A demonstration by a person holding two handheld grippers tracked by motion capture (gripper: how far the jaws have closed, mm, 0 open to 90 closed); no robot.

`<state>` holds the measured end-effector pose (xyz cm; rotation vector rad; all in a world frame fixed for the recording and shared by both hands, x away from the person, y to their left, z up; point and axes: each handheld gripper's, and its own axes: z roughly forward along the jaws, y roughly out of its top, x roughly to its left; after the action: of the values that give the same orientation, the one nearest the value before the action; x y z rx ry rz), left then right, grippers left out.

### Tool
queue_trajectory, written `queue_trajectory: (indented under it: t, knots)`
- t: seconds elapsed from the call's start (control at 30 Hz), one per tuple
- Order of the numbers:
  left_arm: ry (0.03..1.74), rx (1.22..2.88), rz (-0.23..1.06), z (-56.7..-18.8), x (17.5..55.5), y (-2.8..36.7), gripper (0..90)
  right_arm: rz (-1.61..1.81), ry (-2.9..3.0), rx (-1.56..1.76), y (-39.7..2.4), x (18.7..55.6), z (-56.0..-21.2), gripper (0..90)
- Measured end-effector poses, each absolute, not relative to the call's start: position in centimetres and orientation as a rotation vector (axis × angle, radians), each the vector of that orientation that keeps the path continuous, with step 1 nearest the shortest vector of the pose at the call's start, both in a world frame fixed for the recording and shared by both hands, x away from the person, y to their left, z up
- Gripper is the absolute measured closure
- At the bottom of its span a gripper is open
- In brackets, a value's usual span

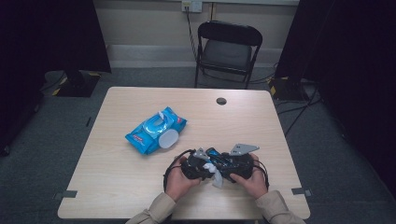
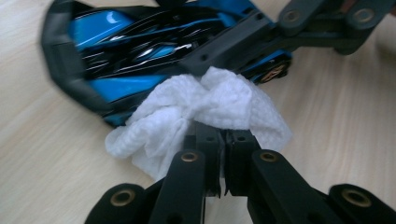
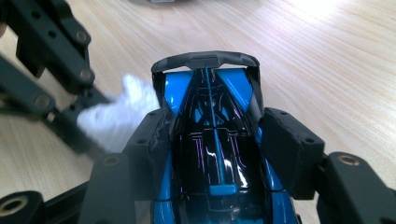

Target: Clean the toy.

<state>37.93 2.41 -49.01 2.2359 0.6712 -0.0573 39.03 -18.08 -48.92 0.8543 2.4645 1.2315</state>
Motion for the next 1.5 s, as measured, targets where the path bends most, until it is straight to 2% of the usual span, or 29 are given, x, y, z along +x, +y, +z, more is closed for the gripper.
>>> queue_trajectory:
  t: [0.47,0.8,1.33,1.5]
  knots:
    - [0.594,2.251,-0.072,-49.1,36.6,-0.5,86.7,1.235,2.461,0.856,-18.1,39.0,-48.9,42.2]
    - [0.517,2.241,-0.129,-49.3,35.6,-2.0,86.7,1.230,2.460,0.848,-18.0,39.0,-48.9,42.2]
    - [0.498,2.247,-0.080,-47.8,35.1,0.5,84.4,1.232,2.445,0.887,-18.2,38.7,-48.9,41.7]
    - [0.495,2.259,-0.061,-47.7,35.1,1.1,80.6,1.259,2.453,0.898,-18.3,38.6,-48.8,36.3]
